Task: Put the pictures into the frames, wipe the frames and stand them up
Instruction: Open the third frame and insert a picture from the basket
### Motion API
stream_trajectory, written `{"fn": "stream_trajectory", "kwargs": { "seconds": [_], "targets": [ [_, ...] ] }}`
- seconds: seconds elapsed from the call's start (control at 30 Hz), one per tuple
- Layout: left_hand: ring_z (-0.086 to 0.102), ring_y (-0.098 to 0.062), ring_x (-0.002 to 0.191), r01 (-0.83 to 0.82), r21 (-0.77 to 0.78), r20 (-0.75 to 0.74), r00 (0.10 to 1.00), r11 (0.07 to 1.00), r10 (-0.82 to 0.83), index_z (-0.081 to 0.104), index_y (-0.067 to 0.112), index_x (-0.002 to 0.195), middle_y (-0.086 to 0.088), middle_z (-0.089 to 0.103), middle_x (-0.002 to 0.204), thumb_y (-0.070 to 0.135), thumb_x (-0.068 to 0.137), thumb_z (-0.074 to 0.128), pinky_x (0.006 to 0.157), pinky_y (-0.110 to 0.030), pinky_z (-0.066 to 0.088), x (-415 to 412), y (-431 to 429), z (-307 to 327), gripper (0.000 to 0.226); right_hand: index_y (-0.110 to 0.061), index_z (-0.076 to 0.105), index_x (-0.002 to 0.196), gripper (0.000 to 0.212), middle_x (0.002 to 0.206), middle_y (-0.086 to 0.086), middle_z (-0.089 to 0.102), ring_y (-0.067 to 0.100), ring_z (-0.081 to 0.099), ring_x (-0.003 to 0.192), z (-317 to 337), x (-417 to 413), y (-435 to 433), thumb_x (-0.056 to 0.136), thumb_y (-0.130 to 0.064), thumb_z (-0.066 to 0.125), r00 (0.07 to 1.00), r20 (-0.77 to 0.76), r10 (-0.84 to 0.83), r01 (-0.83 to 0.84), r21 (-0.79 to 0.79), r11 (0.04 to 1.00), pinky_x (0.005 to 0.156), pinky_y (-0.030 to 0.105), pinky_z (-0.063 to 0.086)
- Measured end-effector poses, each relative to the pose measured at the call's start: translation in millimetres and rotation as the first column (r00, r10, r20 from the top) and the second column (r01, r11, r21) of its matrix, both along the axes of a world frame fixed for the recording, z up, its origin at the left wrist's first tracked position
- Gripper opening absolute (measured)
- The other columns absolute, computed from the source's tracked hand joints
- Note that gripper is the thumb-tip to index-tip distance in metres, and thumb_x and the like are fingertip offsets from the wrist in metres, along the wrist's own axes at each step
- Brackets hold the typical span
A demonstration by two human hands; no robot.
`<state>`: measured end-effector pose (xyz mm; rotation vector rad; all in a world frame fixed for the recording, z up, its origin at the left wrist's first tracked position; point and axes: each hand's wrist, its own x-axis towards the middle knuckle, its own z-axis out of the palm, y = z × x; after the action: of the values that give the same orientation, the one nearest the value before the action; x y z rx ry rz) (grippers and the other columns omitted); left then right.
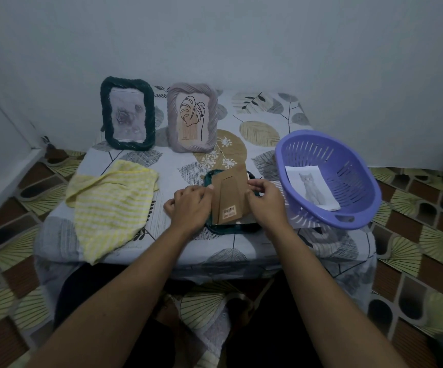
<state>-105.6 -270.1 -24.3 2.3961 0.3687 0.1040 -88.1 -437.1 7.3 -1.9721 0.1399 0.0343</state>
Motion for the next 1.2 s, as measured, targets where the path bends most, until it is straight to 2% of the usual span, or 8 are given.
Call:
{"fn": "stream_trajectory", "kwargs": {
  "seconds": [0.13, 0.23, 0.37, 0.47, 0.57, 0.7, 0.83, 1.2],
  "targets": [
    [0.031, -0.017, 0.134, -0.029, -0.174, 0.030, 0.999, 0.984, 0.035, 0.066, 0.029, 0.121, 0.011, 0.050, 0.140, 0.059, 0.099, 0.030, 0.112, -0.049, 0.019, 1.2, 2.9, 1.3, 0.052, -0.021, 0.063, 0.112, 0.021, 0.108, -0.007, 0.066, 0.016, 0.063, 0.106, 0.4, 1.9, 3.7, 0.096, -0.010, 0.059, 0.999, 0.004, -0.043, 0.041, 0.167, 0.985, 0.091, 0.040, 0.056],
    [0.053, -0.020, 0.121, -0.039, -0.444, 0.105, 0.990, 0.895, 0.096, 0.068, 0.029, 0.114, 0.003, 0.062, 0.126, 0.067, 0.089, 0.042, 0.103, -0.050, 0.045, -0.7, 11.0, 7.5, 0.053, -0.016, 0.064, 0.117, 0.024, 0.113, 0.000, 0.067, 0.017, 0.065, 0.105, 1.4, 2.7, 15.9, 0.096, -0.005, 0.059, 0.999, -0.007, -0.032, 0.033, 0.323, 0.946, 0.084, 0.034, 0.058],
    [0.069, -0.017, 0.097, -0.097, -0.622, 0.086, 0.978, 0.777, 0.192, 0.066, 0.016, 0.117, -0.001, 0.070, 0.106, 0.039, 0.087, 0.071, 0.087, -0.038, 0.059, -4.6, 33.0, 13.5, 0.038, -0.018, 0.067, 0.112, 0.023, 0.105, -0.003, 0.069, 0.016, 0.067, 0.099, 0.7, 0.6, 39.6, 0.093, -0.006, 0.064, 1.000, 0.020, 0.010, -0.017, 0.367, 0.930, 0.086, 0.037, 0.059],
    [0.070, -0.020, 0.094, -0.160, -0.534, 0.040, 0.976, 0.830, 0.214, 0.067, 0.013, 0.114, -0.002, 0.072, 0.101, 0.032, 0.083, 0.077, 0.088, -0.037, 0.058, -8.1, 57.4, 7.7, 0.038, -0.020, 0.069, 0.113, 0.024, 0.103, -0.007, 0.071, 0.016, 0.068, 0.097, -5.2, -5.0, 60.2, 0.090, -0.012, 0.068, 0.998, 0.007, 0.058, -0.058, 0.255, 0.965, 0.088, 0.039, 0.059],
    [0.067, -0.020, 0.098, -0.198, -0.397, -0.015, 0.978, 0.896, 0.210, 0.063, 0.012, 0.124, 0.001, 0.067, 0.108, 0.030, 0.084, 0.076, 0.094, -0.038, 0.054, -13.9, 79.1, 3.1, 0.046, -0.020, 0.066, 0.126, 0.035, 0.117, -0.004, 0.070, 0.019, 0.065, 0.105, -7.3, -12.0, 79.9, 0.091, -0.021, 0.062, 0.984, -0.013, 0.176, -0.176, -0.035, 0.984, 0.097, 0.043, 0.052],
    [0.063, -0.024, 0.107, -0.198, -0.132, -0.015, 0.980, 0.971, 0.198, 0.059, 0.011, 0.133, -0.006, 0.066, 0.122, 0.033, 0.083, 0.076, 0.094, -0.033, 0.049, -16.6, 100.7, 3.6, 0.057, -0.022, 0.054, 0.135, 0.042, 0.127, 0.003, 0.064, 0.029, 0.044, 0.124, -6.3, -19.2, 101.2, 0.094, -0.025, 0.051, 0.950, -0.028, 0.312, -0.299, -0.375, 0.877, 0.098, 0.040, 0.031],
    [0.062, -0.030, 0.116, -0.170, 0.007, -0.022, 0.985, 0.985, 0.170, 0.059, 0.009, 0.135, -0.011, 0.067, 0.127, 0.038, 0.081, 0.077, 0.100, -0.039, 0.048, -17.3, 118.0, 2.3, 0.063, -0.016, 0.048, 0.131, 0.042, 0.125, 0.012, 0.058, 0.033, 0.039, 0.121, -11.7, -21.0, 114.6, 0.090, -0.024, 0.052, 0.885, -0.088, 0.457, -0.433, -0.516, 0.739, 0.086, 0.040, 0.022],
    [0.064, -0.035, 0.109, -0.024, 0.151, 0.063, 0.998, 0.988, 0.015, 0.063, 0.000, 0.129, -0.021, 0.067, 0.121, 0.032, 0.085, 0.074, 0.092, -0.039, 0.051, -20.1, 107.3, -6.8, 0.056, -0.016, 0.058, 0.115, 0.029, 0.107, 0.010, 0.067, 0.031, 0.052, 0.110, -5.7, -23.2, 108.7, 0.095, -0.031, 0.043, 0.895, 0.043, 0.444, -0.254, -0.769, 0.587, 0.090, 0.042, 0.029]
  ]
}}
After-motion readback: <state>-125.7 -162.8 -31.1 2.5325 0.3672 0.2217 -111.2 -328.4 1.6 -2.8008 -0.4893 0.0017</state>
